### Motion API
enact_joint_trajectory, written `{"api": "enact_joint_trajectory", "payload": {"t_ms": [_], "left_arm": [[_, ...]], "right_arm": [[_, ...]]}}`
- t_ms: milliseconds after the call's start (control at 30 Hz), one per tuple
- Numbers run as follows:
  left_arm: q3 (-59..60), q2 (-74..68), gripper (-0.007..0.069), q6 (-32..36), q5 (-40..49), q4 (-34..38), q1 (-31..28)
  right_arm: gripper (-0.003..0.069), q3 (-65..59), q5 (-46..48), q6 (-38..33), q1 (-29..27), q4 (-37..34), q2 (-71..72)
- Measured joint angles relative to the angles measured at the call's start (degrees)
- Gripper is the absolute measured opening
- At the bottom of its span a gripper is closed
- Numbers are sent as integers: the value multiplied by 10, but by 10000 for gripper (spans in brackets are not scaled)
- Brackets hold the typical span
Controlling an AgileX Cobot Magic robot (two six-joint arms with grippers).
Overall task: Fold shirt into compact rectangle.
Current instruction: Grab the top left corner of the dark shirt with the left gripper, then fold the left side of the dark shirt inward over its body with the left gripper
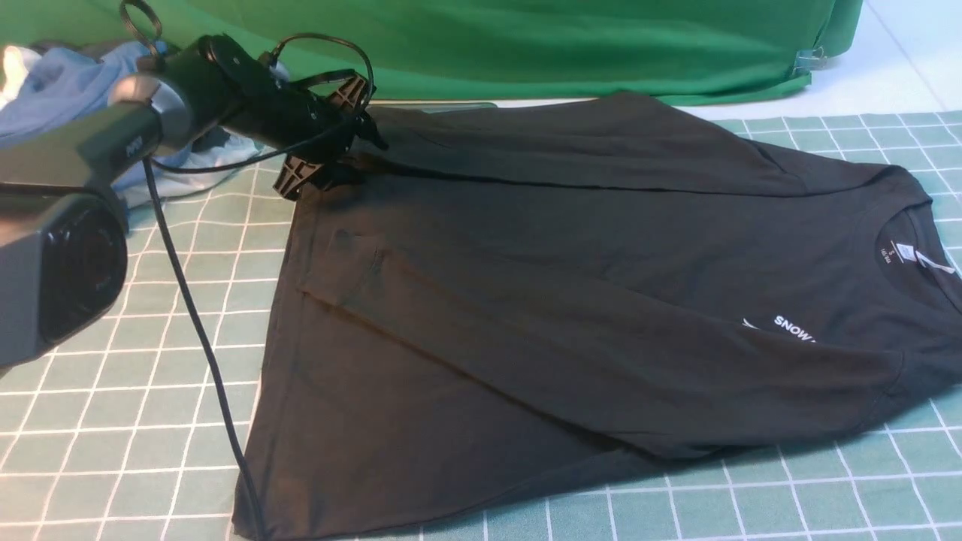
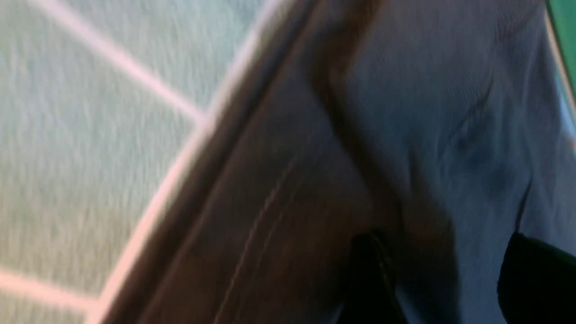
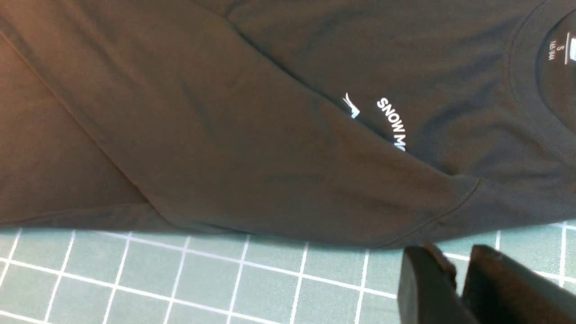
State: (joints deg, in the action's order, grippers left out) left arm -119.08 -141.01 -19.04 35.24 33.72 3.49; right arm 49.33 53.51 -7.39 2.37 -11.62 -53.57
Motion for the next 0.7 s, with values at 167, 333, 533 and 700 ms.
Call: {"api": "enact_joint_trajectory", "payload": {"t_ms": [167, 333, 533, 700], "left_arm": [[-1, -3, 329, 0, -45, -5, 0], [-1, -3, 145, 8, -65, -17, 0], [-22, -4, 17, 20, -26, -17, 0], [-97, -5, 17, 22, 76, -19, -1]], "right_arm": [[157, 0, -1, 6, 0, 0, 0], [160, 0, -1, 20, 0, 0, 0], [164, 0, -1, 20, 0, 0, 0], [167, 0, -6, 20, 0, 0, 0]]}}
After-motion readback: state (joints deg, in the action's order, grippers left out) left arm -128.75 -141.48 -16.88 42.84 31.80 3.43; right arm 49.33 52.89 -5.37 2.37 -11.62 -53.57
